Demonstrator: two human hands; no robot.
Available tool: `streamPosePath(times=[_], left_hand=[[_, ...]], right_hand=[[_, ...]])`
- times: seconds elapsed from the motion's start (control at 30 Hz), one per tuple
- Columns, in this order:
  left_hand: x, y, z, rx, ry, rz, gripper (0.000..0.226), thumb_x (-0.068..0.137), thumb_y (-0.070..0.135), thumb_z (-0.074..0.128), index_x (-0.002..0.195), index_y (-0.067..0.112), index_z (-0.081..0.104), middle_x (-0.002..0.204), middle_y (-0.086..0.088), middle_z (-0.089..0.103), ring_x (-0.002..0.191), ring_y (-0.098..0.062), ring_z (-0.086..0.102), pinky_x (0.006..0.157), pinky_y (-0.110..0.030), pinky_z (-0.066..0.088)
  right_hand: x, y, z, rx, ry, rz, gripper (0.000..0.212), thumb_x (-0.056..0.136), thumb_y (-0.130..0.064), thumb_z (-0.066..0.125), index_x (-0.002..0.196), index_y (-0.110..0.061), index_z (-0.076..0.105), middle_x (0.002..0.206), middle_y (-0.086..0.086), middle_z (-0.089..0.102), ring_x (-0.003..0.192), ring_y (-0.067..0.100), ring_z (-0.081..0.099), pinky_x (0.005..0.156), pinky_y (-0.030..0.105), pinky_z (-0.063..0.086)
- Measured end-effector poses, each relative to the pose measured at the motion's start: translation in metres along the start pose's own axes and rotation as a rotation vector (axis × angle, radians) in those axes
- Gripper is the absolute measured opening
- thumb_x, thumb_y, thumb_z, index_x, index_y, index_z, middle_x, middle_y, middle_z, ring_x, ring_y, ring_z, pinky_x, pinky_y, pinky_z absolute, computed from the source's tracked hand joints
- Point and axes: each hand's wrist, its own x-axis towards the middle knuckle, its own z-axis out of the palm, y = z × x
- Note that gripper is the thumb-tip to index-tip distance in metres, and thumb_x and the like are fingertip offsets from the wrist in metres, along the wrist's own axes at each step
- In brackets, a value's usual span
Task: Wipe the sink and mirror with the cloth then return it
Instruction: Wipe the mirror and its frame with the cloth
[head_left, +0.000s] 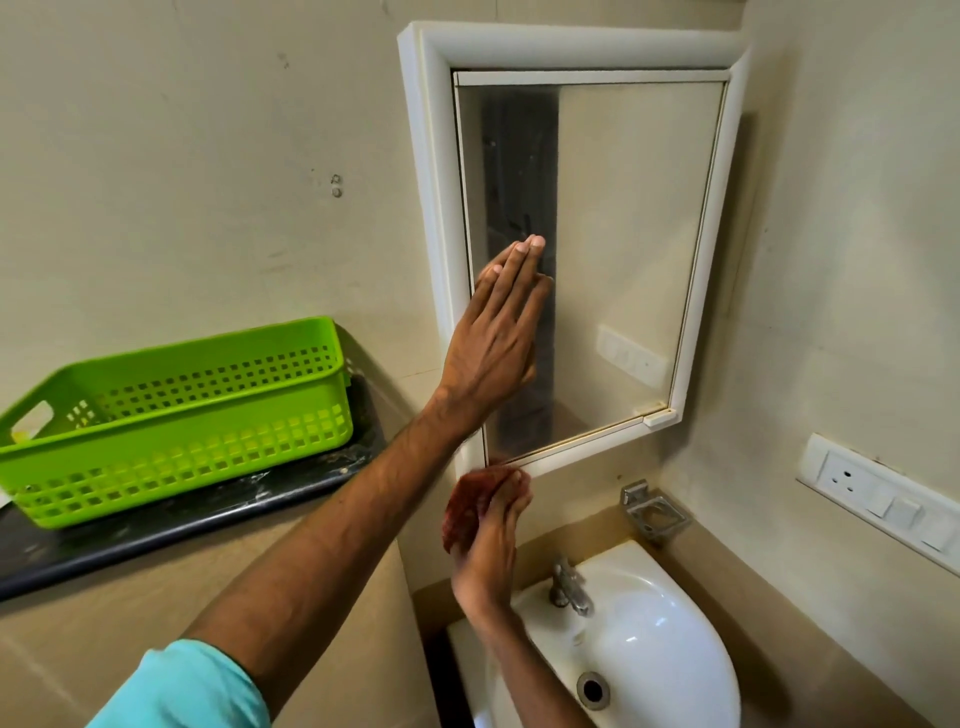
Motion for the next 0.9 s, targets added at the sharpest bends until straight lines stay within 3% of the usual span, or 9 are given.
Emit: streamPosePath(times=[0.03,0.1,0.2,0.33,0.47,0.67,0.8,0.9], left_hand=[[-0.001,-0.002,0.0,0.005,-0.004,0.011,0.066,0.096,0.019,0.044,0.16,0.01,0.029,0.171,-0.013,0.008,0.16,-0.029,0.005,0.13,-0.042,0.001],[-0.001,-0.003,0.0,0.001,-0.011,0.025,0.067,0.096,0.021,0.046,0.16,0.011,0.028,0.171,-0.013,0.008,0.159,-0.029,0.005,0.13,-0.043,0.003],[-0.002,-0.003,0.0,-0.013,-0.026,0.03,0.065,0.099,0.026,0.044,0.16,0.011,0.028,0.171,-0.013,0.008,0.159,-0.029,0.005,0.13,-0.045,0.009],[-0.003,-0.002,-0.001,-0.029,-0.038,0.034,0.062,0.101,0.027,0.035,0.16,0.012,0.027,0.172,-0.012,0.005,0.16,-0.029,0.002,0.13,-0.046,0.007],[-0.003,-0.001,0.002,-0.02,-0.023,0.023,0.061,0.102,0.029,0.035,0.16,0.012,0.027,0.171,-0.011,0.006,0.159,-0.03,0.004,0.129,-0.045,-0.001],[-0.003,-0.002,-0.003,-0.044,-0.041,0.03,0.061,0.101,0.028,0.038,0.16,0.013,0.029,0.171,-0.011,0.008,0.159,-0.03,0.005,0.128,-0.044,-0.003],[-0.003,-0.006,-0.007,-0.077,-0.063,0.039,0.061,0.1,0.027,0.041,0.159,0.014,0.031,0.171,-0.01,0.009,0.16,-0.028,0.005,0.129,-0.042,-0.002],[-0.002,-0.007,-0.008,-0.085,-0.076,0.039,0.061,0.099,0.027,0.044,0.158,0.015,0.034,0.171,-0.009,0.01,0.16,-0.028,0.005,0.127,-0.04,-0.008]], right_hand=[[0.002,-0.006,0.001,0.108,-0.005,0.059,0.109,0.094,-0.011,0.071,0.165,-0.02,-0.011,0.173,0.015,0.012,0.151,0.034,0.036,0.123,0.047,0.033],[0.006,-0.018,0.002,0.335,0.01,0.152,0.081,0.102,-0.011,0.06,0.163,-0.016,0.008,0.155,0.014,0.046,0.142,0.034,0.049,0.118,0.046,0.04],[0.014,-0.033,-0.008,0.443,0.035,0.27,0.053,0.102,-0.012,0.06,0.149,-0.02,0.036,0.134,0.005,0.063,0.13,0.027,0.059,0.113,0.046,0.047],[0.011,-0.039,-0.017,0.349,0.013,0.256,0.048,0.097,-0.01,0.065,0.139,-0.026,0.05,0.135,0.002,0.062,0.134,0.027,0.056,0.116,0.05,0.042],[0.0,-0.046,-0.021,0.173,-0.044,0.084,0.058,0.096,-0.017,0.071,0.147,-0.024,0.045,0.143,-0.001,0.057,0.137,0.02,0.053,0.116,0.04,0.042],[-0.008,-0.045,-0.017,-0.033,0.003,-0.024,0.101,0.089,-0.023,0.08,0.165,-0.02,0.014,0.164,0.003,0.037,0.144,0.023,0.047,0.119,0.036,0.038],[-0.003,-0.062,-0.028,0.036,0.028,-0.06,0.08,0.09,-0.019,0.078,0.157,-0.016,0.034,0.152,0.004,0.053,0.139,0.023,0.054,0.113,0.031,0.043],[0.001,-0.068,-0.031,0.038,0.062,-0.203,0.096,0.087,-0.022,0.081,0.164,-0.02,0.024,0.16,0.005,0.045,0.144,0.022,0.048,0.119,0.033,0.037]])
